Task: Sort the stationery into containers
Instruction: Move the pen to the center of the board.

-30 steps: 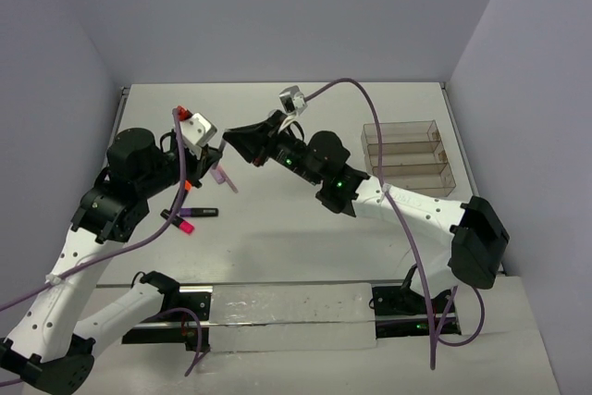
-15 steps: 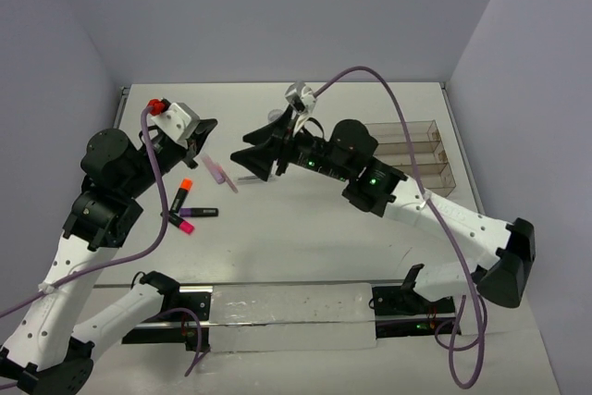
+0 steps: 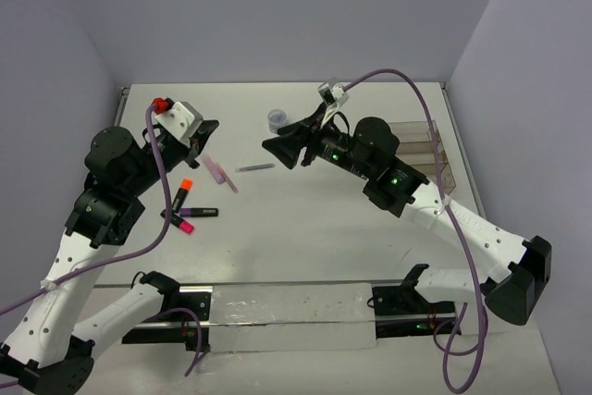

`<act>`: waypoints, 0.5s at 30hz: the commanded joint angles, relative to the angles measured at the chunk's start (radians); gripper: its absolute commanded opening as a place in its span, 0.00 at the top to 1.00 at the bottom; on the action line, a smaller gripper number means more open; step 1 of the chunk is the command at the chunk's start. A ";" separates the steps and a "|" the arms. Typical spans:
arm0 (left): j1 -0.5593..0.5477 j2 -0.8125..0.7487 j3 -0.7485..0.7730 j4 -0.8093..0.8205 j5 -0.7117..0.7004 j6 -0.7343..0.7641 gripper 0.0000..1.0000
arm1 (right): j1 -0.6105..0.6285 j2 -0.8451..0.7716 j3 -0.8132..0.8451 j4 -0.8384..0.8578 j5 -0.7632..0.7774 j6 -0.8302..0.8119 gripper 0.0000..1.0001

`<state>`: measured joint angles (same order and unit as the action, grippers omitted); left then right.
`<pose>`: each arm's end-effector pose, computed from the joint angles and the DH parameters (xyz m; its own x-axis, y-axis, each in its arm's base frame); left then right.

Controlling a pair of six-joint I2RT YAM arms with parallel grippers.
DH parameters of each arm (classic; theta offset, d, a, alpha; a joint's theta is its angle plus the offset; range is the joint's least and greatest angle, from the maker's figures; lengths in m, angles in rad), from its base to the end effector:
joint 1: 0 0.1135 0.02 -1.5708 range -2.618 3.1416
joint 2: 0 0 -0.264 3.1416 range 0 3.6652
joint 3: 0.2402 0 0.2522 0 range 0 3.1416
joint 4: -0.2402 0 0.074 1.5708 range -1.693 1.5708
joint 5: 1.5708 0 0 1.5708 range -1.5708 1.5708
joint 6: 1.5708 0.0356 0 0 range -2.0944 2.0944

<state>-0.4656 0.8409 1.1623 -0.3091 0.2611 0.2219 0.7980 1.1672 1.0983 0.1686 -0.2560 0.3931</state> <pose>0.1440 -0.0827 0.4459 0.1570 0.1591 -0.9747 0.6457 0.7303 0.2232 0.1840 0.2016 0.4101 -0.2685 0.2554 -0.9288 -0.8289 0.4299 0.3579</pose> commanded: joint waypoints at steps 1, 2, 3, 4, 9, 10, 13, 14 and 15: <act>-0.001 0.006 -0.003 -0.022 0.000 -0.007 1.00 | -0.017 0.006 -0.004 -0.011 -0.020 0.044 0.33; -0.001 0.024 0.007 -0.057 0.006 -0.005 0.97 | -0.026 0.005 -0.010 -0.011 -0.023 0.054 0.33; -0.001 0.046 0.018 -0.098 0.013 -0.003 0.94 | -0.036 0.003 -0.016 -0.011 -0.026 0.066 0.33; -0.001 0.077 0.037 -0.144 0.019 0.010 0.89 | -0.044 -0.002 -0.024 -0.008 -0.031 0.067 0.33; 0.010 0.513 0.380 -0.591 0.035 0.094 0.40 | -0.132 -0.040 -0.091 0.016 -0.074 0.115 0.33; 0.017 0.599 0.449 -0.647 0.043 0.094 0.32 | -0.150 -0.047 -0.104 0.020 -0.085 0.124 0.33; 0.048 0.824 0.575 -0.697 0.069 0.131 0.23 | -0.186 -0.074 -0.130 0.021 -0.115 0.140 0.33; 0.061 0.883 0.618 -0.693 0.089 0.161 0.21 | -0.199 -0.082 -0.142 0.018 -0.120 0.140 0.33; 0.070 0.921 0.662 -0.680 0.115 0.184 0.20 | -0.210 -0.088 -0.153 0.013 -0.121 0.137 0.33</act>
<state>-0.4373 1.6023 1.6999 -0.8062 0.3019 0.3113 0.6257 1.1473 0.9718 0.1500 -0.3308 0.5084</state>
